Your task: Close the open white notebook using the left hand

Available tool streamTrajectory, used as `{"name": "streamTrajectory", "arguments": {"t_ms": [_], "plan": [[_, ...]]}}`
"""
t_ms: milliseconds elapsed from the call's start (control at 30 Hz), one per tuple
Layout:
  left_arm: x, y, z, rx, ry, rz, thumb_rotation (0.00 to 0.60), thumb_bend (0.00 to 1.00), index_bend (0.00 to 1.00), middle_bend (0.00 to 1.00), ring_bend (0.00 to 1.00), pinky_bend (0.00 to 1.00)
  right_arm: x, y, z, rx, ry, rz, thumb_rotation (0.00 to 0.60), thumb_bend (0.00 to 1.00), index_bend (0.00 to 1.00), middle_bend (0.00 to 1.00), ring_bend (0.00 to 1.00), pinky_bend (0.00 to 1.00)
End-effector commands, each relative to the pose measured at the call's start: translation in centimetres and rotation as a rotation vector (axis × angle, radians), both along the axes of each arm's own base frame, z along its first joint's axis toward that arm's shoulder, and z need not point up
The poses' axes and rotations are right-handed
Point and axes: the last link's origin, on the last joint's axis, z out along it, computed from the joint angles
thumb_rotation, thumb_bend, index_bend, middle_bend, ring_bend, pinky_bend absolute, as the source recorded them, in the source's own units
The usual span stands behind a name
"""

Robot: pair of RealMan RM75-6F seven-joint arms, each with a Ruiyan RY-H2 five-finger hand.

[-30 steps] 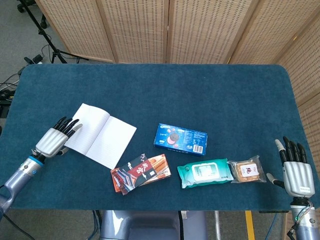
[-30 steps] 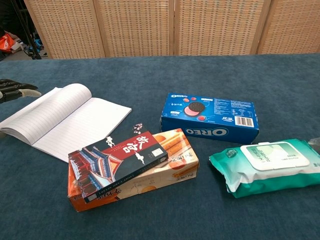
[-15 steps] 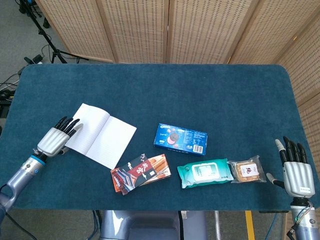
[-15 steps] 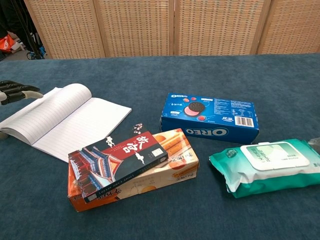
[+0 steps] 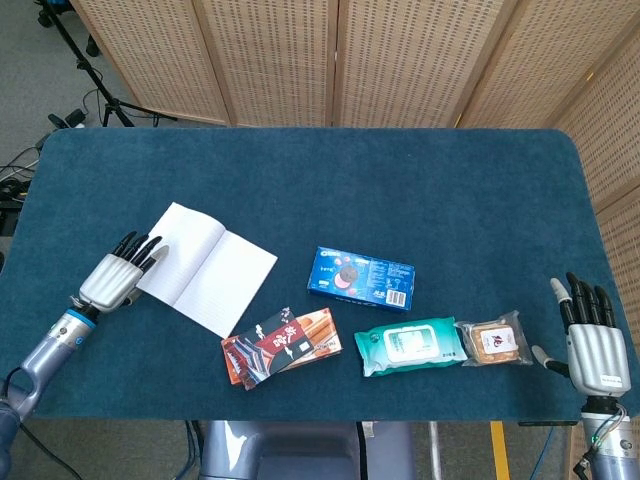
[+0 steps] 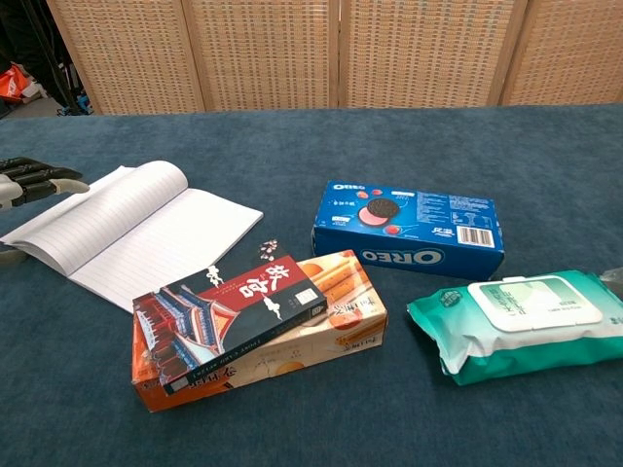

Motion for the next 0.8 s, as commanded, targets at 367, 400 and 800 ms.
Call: {"name": "streamTrajectory", "arguments": {"t_ms": [367,400,800], "plan": [[1.2,-0.3,0.5,0.052,-0.015,-0.089,0.600,0.53,0.00,0.00,0.00,0.00,0.2,0.1,-0.1,0.006,-0.015,0.007,0.600,0.00,0.00,0.00,0.00,0.00],[1.3,-0.3,0.5,0.058,-0.018,-0.095,0.600,0.54,0.00,0.00,0.00,0.00,0.2,0.1,-0.1,0.005,-0.016,0.007,0.600,0.00,0.00,0.00,0.00,0.00],[4.9,-0.4,0.8,0.136,-0.141,-0.262,0.600,0.53,0.00,0.00,0.00,0.00,0.2,0.1,0.1,-0.002,-0.026,0.011,0.600,0.00,0.00,0.00,0.00,0.00]]}}
